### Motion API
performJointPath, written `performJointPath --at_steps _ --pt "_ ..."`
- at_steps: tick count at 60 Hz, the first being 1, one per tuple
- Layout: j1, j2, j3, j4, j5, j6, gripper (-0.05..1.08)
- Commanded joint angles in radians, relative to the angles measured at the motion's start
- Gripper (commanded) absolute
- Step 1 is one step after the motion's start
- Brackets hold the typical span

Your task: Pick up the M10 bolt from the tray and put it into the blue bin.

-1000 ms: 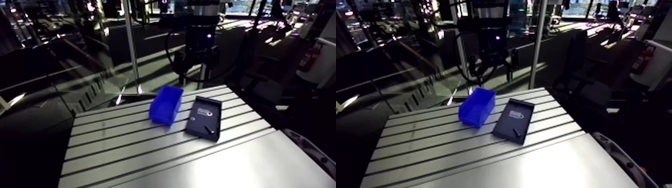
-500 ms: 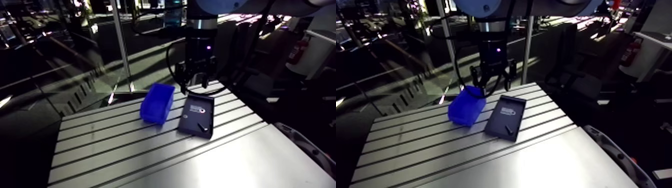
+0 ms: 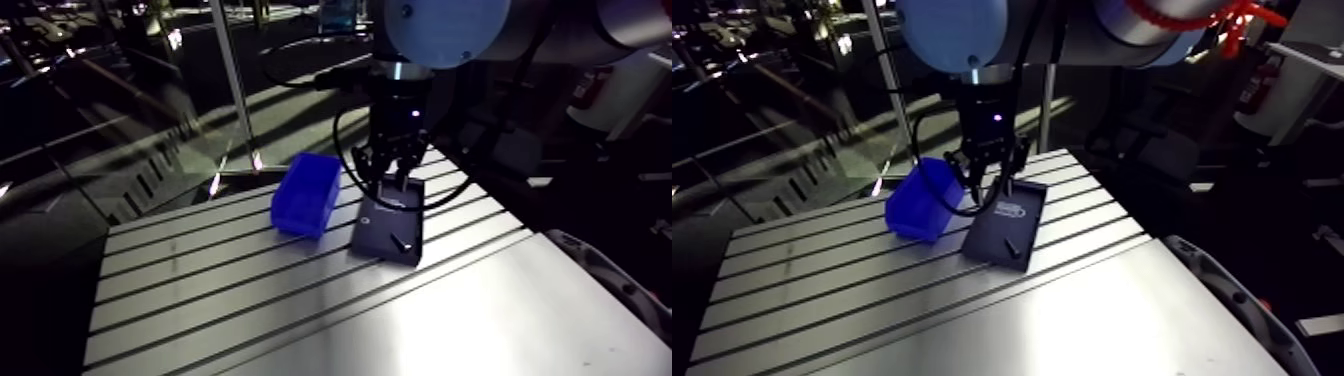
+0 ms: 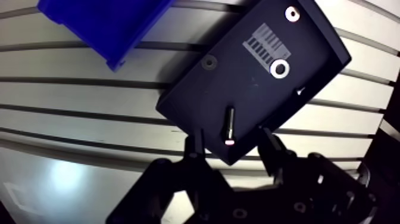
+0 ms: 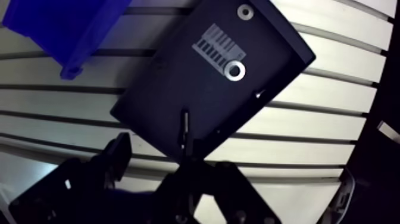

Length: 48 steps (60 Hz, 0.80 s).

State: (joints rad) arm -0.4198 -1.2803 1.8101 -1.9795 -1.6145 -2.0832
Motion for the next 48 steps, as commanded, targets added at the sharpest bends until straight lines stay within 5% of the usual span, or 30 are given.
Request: performJointPath --at_steps 1,48 --pt "-0.001 0.040 0.017 -0.039 0.000 0.001 0.46" --pt "-0.034 0.051 0.086 -0.125 -0.002 -0.010 0.49"
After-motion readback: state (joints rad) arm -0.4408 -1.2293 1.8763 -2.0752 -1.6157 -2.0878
